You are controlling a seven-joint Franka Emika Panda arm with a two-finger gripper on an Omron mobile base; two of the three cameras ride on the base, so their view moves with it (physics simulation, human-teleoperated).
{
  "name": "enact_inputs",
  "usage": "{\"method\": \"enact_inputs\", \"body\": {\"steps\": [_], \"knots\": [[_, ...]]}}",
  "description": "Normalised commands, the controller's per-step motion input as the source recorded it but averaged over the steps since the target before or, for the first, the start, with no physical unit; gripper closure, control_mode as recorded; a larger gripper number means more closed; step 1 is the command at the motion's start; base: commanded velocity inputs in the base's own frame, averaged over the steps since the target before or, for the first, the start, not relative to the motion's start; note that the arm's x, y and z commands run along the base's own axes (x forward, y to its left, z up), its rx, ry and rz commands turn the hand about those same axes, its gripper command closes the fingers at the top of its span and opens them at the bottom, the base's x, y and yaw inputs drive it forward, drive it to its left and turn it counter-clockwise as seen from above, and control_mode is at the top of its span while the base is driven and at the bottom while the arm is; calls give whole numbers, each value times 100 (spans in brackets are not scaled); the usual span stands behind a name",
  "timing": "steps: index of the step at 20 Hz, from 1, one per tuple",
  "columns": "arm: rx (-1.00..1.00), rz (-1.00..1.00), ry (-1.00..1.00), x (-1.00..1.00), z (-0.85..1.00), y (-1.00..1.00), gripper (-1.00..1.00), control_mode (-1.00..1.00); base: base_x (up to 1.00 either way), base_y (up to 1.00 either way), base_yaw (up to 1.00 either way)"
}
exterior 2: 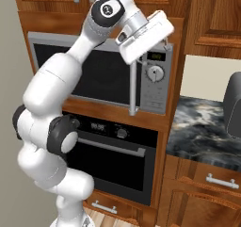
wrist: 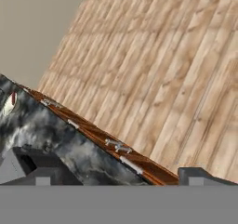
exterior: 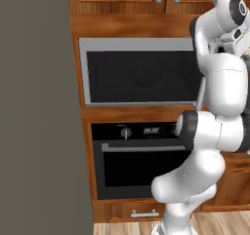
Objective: Place the bowl containing the corn and tomato in the microwave. Close the microwave door and press the start button to microwave the meal.
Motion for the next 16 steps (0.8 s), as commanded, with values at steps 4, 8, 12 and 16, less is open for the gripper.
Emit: {"method": "enact_inputs", "body": {"steps": [4,8,12,16], "knots": [[2,-7,-51,-82,-77,-5,-100,-100,0,0,0],[10,10,-35,-45,-98,0,-100,-100,0,0,0],[3,47,-22,-18,-90,1,-100,-100,0,0,0],[1,66,-20,1,-73,17,-100,-100,0,0,0]]}}
